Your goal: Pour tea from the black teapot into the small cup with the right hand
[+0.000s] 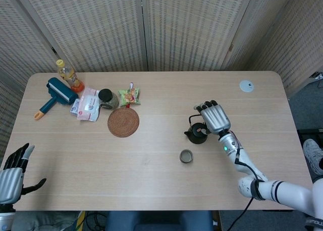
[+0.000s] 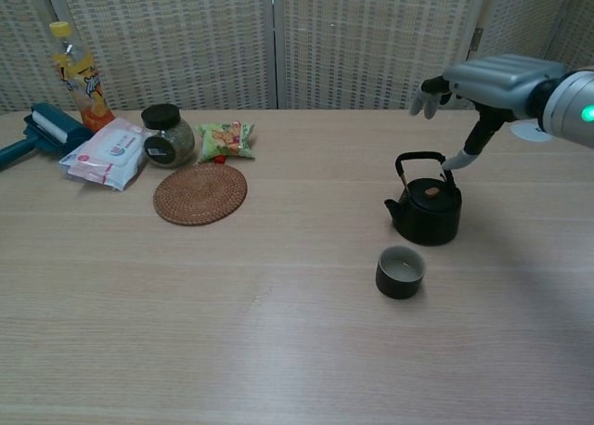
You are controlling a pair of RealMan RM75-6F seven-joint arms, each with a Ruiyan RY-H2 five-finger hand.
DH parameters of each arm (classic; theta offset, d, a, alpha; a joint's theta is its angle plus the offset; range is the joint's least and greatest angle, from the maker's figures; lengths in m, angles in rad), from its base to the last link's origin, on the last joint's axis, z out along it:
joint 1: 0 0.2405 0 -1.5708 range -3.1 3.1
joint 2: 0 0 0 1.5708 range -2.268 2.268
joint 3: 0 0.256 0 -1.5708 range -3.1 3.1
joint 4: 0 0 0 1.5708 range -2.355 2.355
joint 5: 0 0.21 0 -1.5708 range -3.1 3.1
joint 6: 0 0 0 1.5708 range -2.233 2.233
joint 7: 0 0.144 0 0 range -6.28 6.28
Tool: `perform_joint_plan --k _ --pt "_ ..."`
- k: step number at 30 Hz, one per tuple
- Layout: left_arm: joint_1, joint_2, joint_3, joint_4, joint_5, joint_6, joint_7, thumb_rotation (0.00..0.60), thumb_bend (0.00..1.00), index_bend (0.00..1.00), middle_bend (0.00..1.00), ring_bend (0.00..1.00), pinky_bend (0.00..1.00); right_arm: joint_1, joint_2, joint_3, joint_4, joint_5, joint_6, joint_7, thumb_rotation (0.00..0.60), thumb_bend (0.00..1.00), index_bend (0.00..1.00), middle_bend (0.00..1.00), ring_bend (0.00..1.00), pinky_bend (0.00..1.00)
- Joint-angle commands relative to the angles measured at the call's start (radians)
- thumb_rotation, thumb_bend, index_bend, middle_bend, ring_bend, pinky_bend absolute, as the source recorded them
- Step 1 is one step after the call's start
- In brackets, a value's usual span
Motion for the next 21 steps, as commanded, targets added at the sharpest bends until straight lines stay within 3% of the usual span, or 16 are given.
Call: perform_joint_plan --k 1,12,21 --pt "-0.004 0.002 -0.002 -0.002 0.001 -0.003 -0.002 0.6 0.18 0.03 0.0 0.0 0.06 -0.053 0.05 -0.004 -0.085 0.0 0.097 -0.042 0.6 0.0 0.25 0.28 0.2 0.22" --pt "-0.022 -0.005 -0.004 -0.009 0.008 -0.019 0.002 0.6 0.18 0.03 0.0 0.0 0.06 -0.248 0.205 -0.077 -0.336 -0.08 0.373 -0.092 0.6 0.0 0.23 0.29 0.2 0.22" --pt "-0.045 -0.01 -0.009 -0.024 0.023 -0.03 0.017 0.6 0.18 0.03 0.0 0.0 0.06 -0.434 0.248 -0.162 -0.365 -0.239 0.578 0.014 0.58 0.0 0.23 0.29 0.2 0.21"
